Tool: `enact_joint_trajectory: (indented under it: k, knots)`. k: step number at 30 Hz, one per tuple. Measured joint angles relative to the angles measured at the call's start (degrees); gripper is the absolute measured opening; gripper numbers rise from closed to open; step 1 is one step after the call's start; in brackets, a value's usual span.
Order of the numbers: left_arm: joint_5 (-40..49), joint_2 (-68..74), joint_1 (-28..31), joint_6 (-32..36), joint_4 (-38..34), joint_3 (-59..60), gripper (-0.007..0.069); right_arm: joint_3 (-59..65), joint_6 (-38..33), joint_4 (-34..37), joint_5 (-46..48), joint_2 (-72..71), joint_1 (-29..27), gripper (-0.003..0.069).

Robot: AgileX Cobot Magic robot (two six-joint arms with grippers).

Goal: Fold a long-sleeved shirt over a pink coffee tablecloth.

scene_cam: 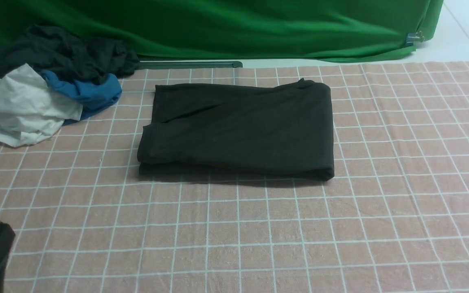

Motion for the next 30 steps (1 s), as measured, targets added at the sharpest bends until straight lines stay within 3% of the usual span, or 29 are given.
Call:
enact_joint_trajectory:
  k: [2, 7, 9, 13, 30]
  knots:
    - [-0.12, 0.00, 0.00, -2.42, 1.45, 0.68, 0.0018, 0.00, 0.00, 0.00, 0.00, 0.00, 0.00, 0.0131]
    - [1.30, 0.00, -0.69, -18.05, 17.06, 0.89, 0.0018, 0.00, 0.00, 0.00, 0.00, 0.00, 0.00, 0.0139]
    - [1.60, 0.00, -1.98, -19.71, 19.32, 0.89, 0.0018, 0.00, 0.00, 0.00, 0.00, 0.00, 0.00, 0.0146]
    - [1.66, 0.00, -5.01, -20.36, 20.70, 0.94, 0.0018, 0.00, 0.00, 0.00, 0.00, 0.00, 0.00, 0.0158]
    - [1.73, 0.00, -5.22, -20.54, 20.18, 0.94, 0.0018, 0.00, 0.00, 0.00, 0.00, 0.00, 0.00, 0.0215]
